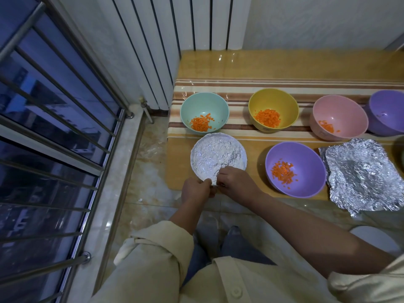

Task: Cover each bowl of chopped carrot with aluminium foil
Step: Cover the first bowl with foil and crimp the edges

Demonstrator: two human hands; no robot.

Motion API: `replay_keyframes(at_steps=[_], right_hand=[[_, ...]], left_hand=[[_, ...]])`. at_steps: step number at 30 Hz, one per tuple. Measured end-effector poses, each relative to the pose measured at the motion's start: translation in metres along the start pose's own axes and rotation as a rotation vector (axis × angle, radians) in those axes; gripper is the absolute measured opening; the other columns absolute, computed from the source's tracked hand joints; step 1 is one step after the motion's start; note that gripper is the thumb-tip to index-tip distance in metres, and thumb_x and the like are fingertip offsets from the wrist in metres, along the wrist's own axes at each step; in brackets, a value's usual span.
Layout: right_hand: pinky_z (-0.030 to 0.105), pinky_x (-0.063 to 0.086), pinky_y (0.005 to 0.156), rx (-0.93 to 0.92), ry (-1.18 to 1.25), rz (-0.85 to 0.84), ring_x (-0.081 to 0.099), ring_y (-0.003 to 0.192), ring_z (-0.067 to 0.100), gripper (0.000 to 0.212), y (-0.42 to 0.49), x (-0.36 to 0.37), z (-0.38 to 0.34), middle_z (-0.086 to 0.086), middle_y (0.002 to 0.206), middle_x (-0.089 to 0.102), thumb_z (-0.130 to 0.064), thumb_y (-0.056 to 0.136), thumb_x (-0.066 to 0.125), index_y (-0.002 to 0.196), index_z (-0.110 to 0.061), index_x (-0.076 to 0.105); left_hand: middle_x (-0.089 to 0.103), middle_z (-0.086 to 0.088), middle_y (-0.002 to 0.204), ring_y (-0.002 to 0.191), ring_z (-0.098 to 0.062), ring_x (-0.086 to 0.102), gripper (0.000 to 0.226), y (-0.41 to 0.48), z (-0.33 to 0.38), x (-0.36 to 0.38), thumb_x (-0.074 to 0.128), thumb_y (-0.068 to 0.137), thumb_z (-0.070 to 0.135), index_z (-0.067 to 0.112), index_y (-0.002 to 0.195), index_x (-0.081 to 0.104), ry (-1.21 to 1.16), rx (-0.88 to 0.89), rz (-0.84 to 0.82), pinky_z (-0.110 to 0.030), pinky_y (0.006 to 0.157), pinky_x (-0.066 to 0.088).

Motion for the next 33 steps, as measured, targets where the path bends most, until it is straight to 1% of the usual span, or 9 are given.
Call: replay_keyframes(at_steps=[4, 7, 9, 14, 17, 19, 25, 29, 33], right_hand=[[0.024, 0.031, 0.05, 0.003, -0.015, -0.002, 0.055, 0.061, 0.023, 0.021, 0.0, -0.001, -0.001, 0.003, 0.064, 0.054, -0.003, 0.061, 0.077, 0.06, -0.01, 0.057], [0.025, 0.032, 0.048, 0.0, -0.01, 0.003, 0.055, 0.06, 0.024, 0.022, 0.0, -0.001, -0.003, 0.004, 0.064, 0.054, -0.003, 0.062, 0.077, 0.06, -0.01, 0.056], [0.027, 0.034, 0.047, 0.008, 0.006, 0.019, 0.055, 0.059, 0.024, 0.022, 0.0, -0.002, -0.003, 0.004, 0.063, 0.054, -0.004, 0.063, 0.076, 0.06, -0.009, 0.055], [0.027, 0.036, 0.046, 0.024, 0.016, 0.047, 0.055, 0.058, 0.025, 0.019, 0.0, -0.005, -0.004, 0.005, 0.063, 0.053, -0.004, 0.064, 0.075, 0.06, -0.008, 0.056], [0.029, 0.038, 0.044, 0.026, 0.026, 0.048, 0.054, 0.058, 0.025, 0.02, 0.001, -0.003, -0.005, 0.004, 0.062, 0.053, -0.007, 0.066, 0.074, 0.058, -0.009, 0.056], [0.031, 0.04, 0.043, 0.034, 0.037, 0.039, 0.055, 0.058, 0.025, 0.022, 0.002, -0.002, -0.004, 0.005, 0.063, 0.053, -0.007, 0.065, 0.078, 0.059, -0.009, 0.057], [0.027, 0.038, 0.054, -0.024, 0.033, 0.031, 0.055, 0.066, 0.023, 0.022, -0.002, -0.008, -0.005, 0.004, 0.072, 0.057, -0.015, 0.068, 0.082, 0.073, -0.009, 0.062], [0.027, 0.031, 0.055, -0.056, -0.041, 0.056, 0.054, 0.064, 0.025, 0.023, -0.01, -0.014, -0.004, 0.005, 0.069, 0.056, -0.006, 0.063, 0.082, 0.069, -0.009, 0.061], [0.022, 0.03, 0.053, -0.033, -0.047, 0.042, 0.055, 0.061, 0.023, 0.023, -0.006, -0.012, -0.003, 0.003, 0.065, 0.056, -0.002, 0.059, 0.082, 0.064, -0.01, 0.061]], left_hand=[[0.072, -0.004, 0.06, 0.05, -0.017, 0.066, 0.034, -0.003, -0.002, 0.002, 0.062, 0.093, 0.029, 0.004, 0.075, 0.074, -0.031, -0.021, -0.048, -0.034, 0.065, 0.056], [0.073, -0.005, 0.061, 0.062, -0.022, 0.072, 0.033, -0.001, 0.0, 0.001, 0.061, 0.09, 0.021, 0.011, 0.06, 0.072, 0.012, 0.008, -0.031, -0.043, 0.078, 0.061], [0.074, -0.006, 0.063, 0.07, -0.025, 0.074, 0.035, -0.001, 0.002, 0.0, 0.061, 0.089, 0.02, 0.014, 0.055, 0.069, 0.04, 0.016, -0.018, -0.046, 0.081, 0.06], [0.075, -0.009, 0.07, 0.059, -0.022, 0.071, 0.041, -0.008, 0.005, 0.002, 0.059, 0.095, 0.039, 0.006, 0.076, 0.074, 0.024, 0.013, -0.069, -0.037, 0.068, 0.059], [0.074, -0.008, 0.064, 0.068, -0.026, 0.073, 0.036, -0.006, 0.004, -0.001, 0.058, 0.086, 0.035, 0.013, 0.061, 0.072, 0.044, 0.045, -0.029, -0.047, 0.078, 0.061], [0.073, -0.006, 0.061, 0.072, -0.025, 0.074, 0.035, -0.003, 0.005, -0.002, 0.055, 0.081, 0.031, 0.016, 0.052, 0.068, 0.084, 0.052, -0.021, -0.049, 0.079, 0.06], [0.073, -0.007, 0.062, 0.074, -0.028, 0.073, 0.034, 0.001, 0.015, -0.007, 0.049, 0.07, 0.034, 0.011, 0.057, 0.07, 0.138, 0.065, -0.021, -0.045, 0.078, 0.06], [0.073, -0.004, 0.061, 0.074, -0.025, 0.073, 0.038, 0.004, 0.014, -0.01, 0.055, 0.086, 0.019, 0.016, 0.05, 0.067, 0.152, 0.056, -0.027, -0.042, 0.079, 0.06], [0.074, -0.006, 0.063, 0.063, -0.023, 0.072, 0.04, 0.0, 0.007, -0.01, 0.058, 0.092, 0.031, 0.012, 0.06, 0.07, 0.042, 0.032, -0.001, -0.041, 0.078, 0.061]])
Point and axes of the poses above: each hand's wrist, its own y-axis towards the middle knuckle, its own x-axis out of the palm, z = x × y, the point moved 9 cm from there along y, towards the middle knuckle
